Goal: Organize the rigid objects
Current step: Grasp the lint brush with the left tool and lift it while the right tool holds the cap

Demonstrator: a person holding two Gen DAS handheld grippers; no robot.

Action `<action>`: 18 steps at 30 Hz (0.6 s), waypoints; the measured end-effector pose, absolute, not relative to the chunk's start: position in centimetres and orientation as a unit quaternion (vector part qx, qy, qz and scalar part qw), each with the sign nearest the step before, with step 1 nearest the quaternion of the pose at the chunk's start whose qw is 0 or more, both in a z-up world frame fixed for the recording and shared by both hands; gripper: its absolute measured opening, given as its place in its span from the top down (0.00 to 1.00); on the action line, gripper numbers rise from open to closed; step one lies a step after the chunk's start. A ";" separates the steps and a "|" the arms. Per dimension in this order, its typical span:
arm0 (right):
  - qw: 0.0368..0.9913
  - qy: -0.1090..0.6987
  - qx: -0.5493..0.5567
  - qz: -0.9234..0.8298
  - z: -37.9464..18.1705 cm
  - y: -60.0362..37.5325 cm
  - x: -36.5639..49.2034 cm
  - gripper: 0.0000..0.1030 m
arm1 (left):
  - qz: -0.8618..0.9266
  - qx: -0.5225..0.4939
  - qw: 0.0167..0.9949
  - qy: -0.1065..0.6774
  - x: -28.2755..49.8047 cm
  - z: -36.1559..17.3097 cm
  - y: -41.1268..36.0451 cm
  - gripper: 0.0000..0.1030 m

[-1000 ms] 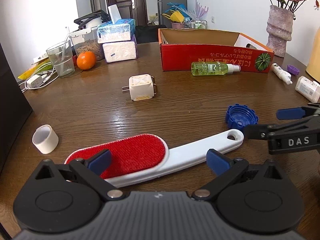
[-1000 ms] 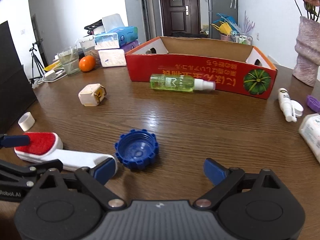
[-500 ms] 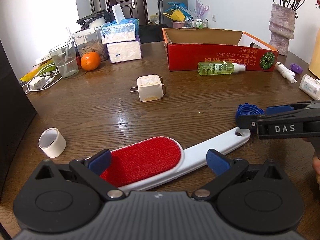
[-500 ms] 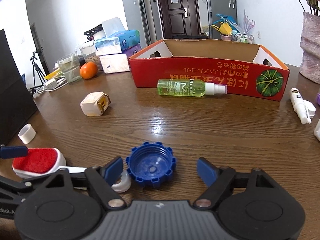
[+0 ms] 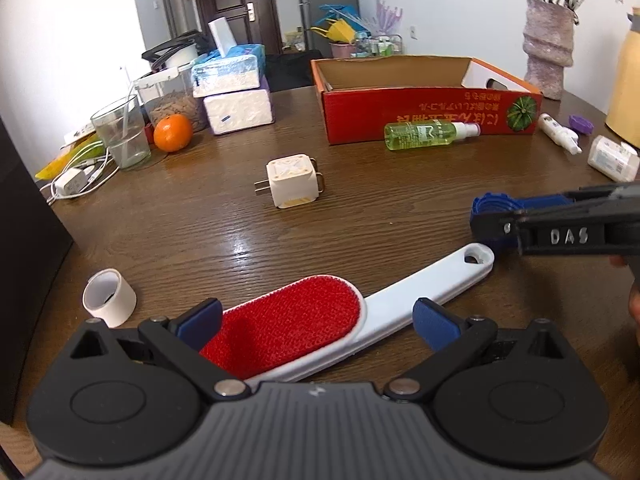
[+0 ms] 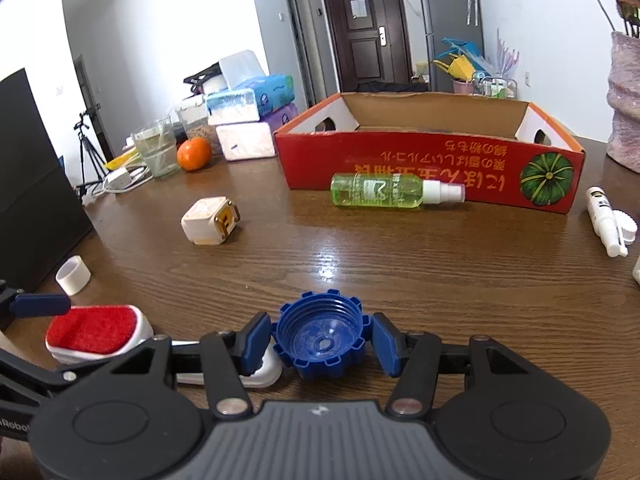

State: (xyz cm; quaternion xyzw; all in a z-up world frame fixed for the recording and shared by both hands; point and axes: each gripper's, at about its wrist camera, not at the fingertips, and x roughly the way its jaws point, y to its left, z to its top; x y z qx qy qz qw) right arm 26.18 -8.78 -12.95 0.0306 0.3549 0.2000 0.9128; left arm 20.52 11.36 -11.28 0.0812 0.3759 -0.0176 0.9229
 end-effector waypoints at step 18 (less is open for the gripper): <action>0.919 0.340 0.054 0.191 -12.2 -10.7 25.2 0.47 | -0.039 0.140 0.905 0.399 22.2 -13.3 11.2 0.00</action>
